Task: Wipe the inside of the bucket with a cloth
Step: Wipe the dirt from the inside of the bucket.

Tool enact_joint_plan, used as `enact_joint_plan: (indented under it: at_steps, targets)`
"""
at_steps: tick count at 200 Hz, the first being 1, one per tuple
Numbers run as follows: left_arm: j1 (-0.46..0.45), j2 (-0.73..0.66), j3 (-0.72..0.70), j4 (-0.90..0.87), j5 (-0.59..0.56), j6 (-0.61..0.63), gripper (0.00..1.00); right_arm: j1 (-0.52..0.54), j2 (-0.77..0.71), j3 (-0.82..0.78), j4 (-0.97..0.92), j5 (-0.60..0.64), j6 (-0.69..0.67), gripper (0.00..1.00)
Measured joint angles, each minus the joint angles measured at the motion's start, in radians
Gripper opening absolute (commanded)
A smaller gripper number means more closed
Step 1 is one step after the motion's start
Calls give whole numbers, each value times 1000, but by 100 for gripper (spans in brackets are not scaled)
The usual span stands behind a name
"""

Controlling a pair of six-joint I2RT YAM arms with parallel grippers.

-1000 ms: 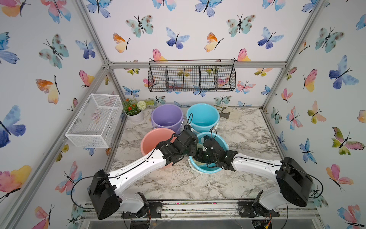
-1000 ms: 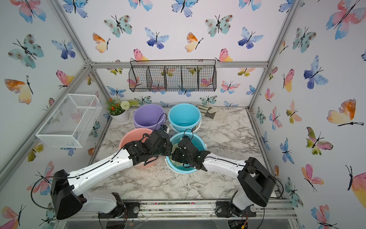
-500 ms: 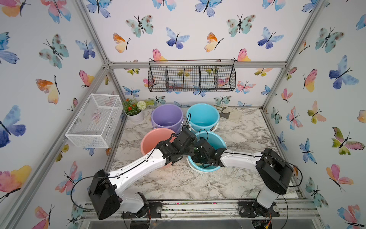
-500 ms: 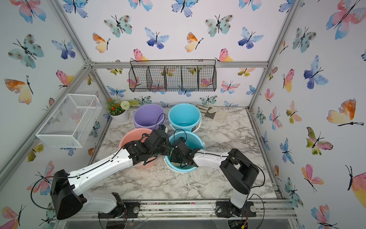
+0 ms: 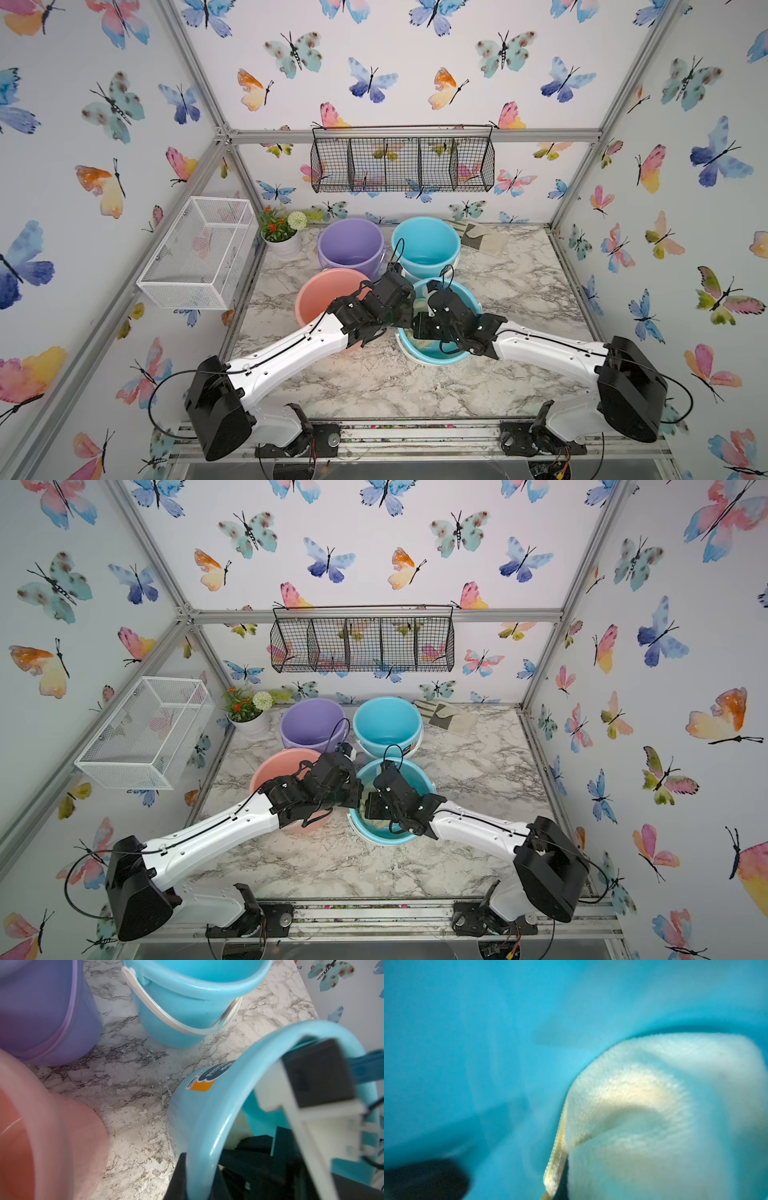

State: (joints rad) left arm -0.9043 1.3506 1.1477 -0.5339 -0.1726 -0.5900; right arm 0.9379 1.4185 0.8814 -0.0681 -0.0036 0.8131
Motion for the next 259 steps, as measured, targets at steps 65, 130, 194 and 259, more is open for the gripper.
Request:
enact_joint_plan:
  at_steps: [65,130,194,259]
  targets:
    - [19,3,0,-1,82,11,0,0,-164,-160,178,101,-394,2]
    - [26,14,0,-1,127,13,0,0,-194,-169,346,114,-620,2]
    - [36,20,0,-3,126,13,0,0,-39,-168,391,114,-641,2]
    - [40,29,2,-4,127,8,0,5,87,-183,410,117,-600,2]
